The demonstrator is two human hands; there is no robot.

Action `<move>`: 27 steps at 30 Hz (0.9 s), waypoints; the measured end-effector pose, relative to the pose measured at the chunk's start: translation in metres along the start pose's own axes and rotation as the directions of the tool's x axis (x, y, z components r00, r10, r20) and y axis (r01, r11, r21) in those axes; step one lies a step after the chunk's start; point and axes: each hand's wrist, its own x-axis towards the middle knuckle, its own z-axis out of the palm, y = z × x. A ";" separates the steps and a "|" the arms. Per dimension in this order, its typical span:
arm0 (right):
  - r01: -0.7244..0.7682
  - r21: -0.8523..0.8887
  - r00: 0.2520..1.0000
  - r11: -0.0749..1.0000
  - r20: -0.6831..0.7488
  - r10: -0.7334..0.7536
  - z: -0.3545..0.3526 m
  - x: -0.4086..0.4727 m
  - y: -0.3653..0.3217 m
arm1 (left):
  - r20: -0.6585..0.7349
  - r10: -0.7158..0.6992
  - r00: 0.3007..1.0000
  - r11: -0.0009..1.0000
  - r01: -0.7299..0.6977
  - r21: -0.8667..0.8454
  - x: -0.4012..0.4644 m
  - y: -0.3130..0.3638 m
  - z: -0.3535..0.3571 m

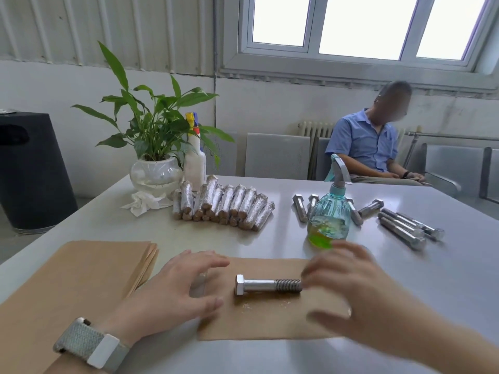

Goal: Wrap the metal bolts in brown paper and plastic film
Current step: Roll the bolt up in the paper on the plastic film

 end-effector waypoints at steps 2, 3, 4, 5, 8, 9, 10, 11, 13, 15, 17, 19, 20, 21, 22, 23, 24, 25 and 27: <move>0.202 -0.130 0.954 0.971 0.251 -0.165 0.008 0.000 -0.013 | -0.112 0.016 0.994 1.000 -0.018 -0.009 0.001 0.003 -0.001; 0.247 -0.153 0.926 0.957 0.327 -0.187 0.011 0.002 -0.016 | -0.175 0.016 0.984 1.000 -0.020 -0.022 0.001 0.005 -0.002; 0.268 -0.166 0.909 0.949 0.370 -0.192 0.013 0.005 -0.018 | -0.227 0.013 0.974 0.999 -0.021 -0.035 0.001 0.006 -0.002; 0.284 -0.178 0.898 0.942 0.393 -0.197 0.016 0.007 -0.020 | -0.265 0.013 0.964 0.999 -0.025 -0.042 0.001 0.008 -0.002; 0.281 -0.230 0.903 0.932 0.394 -0.175 0.019 0.011 -0.023 | -0.300 0.031 0.953 0.998 -0.047 -0.048 0.000 0.013 -0.003; 0.258 -0.226 0.912 0.939 0.377 -0.160 0.019 0.012 -0.025 | -0.297 0.035 0.954 0.997 -0.055 -0.058 0.000 0.014 -0.003; 0.223 -0.205 0.925 0.953 0.353 -0.140 0.020 0.014 -0.027 | -0.284 0.042 0.958 0.995 -0.067 -0.078 0.000 0.016 -0.003; 0.179 -0.180 0.938 0.967 0.328 -0.113 0.020 0.015 -0.028 | -0.265 0.046 0.963 0.992 -0.075 -0.101 -0.001 0.019 -0.003; 0.088 -0.152 0.958 0.984 0.285 -0.042 0.020 0.017 -0.030 | -0.211 0.051 0.976 0.988 -0.080 -0.131 -0.002 0.021 -0.002; 0.010 -0.114 0.958 0.993 0.287 0.024 0.020 0.020 -0.029 | -0.140 0.077 0.987 0.990 -0.092 -0.103 -0.003 0.021 -0.001; -0.040 -0.049 0.953 0.998 0.297 0.053 0.023 0.022 -0.023 | -0.051 0.105 0.993 0.994 -0.106 -0.014 -0.002 0.022 -0.001; -0.078 -0.021 0.959 0.997 0.270 0.081 0.026 0.026 -0.019 | 0.002 0.141 0.990 0.986 -0.140 0.087 0.000 0.023 0.000; -0.095 -0.018 0.962 0.995 0.254 0.096 0.026 0.029 -0.017 | 0.022 0.144 0.989 0.982 -0.146 0.119 0.000 0.025 0.000; -0.119 -0.015 0.964 0.993 0.237 0.119 0.027 0.033 -0.015 | 0.036 0.133 0.990 0.982 -0.137 0.134 0.001 0.026 0.000; -0.151 -0.011 0.963 0.988 0.223 0.149 0.027 0.036 -0.014 | 0.044 0.118 0.992 0.983 -0.123 0.137 0.001 0.027 0.000; -0.182 -0.007 0.961 0.983 0.209 0.180 0.028 0.040 -0.013 | 0.043 0.108 0.993 0.984 -0.113 0.140 0.002 0.028 0.000; -0.205 -0.014 0.958 0.979 0.201 0.204 0.029 0.043 -0.011 | 0.034 0.104 0.994 0.983 -0.108 0.151 0.003 0.028 0.000; -0.220 -0.028 0.955 0.975 0.198 0.221 0.031 0.046 -0.010 | 0.019 0.105 0.994 0.979 -0.106 0.173 0.005 0.029 0.001; -0.246 -0.037 0.947 0.969 0.205 0.248 0.034 0.051 -0.008 | -0.025 0.115 0.993 0.964 -0.105 0.246 0.011 0.032 0.004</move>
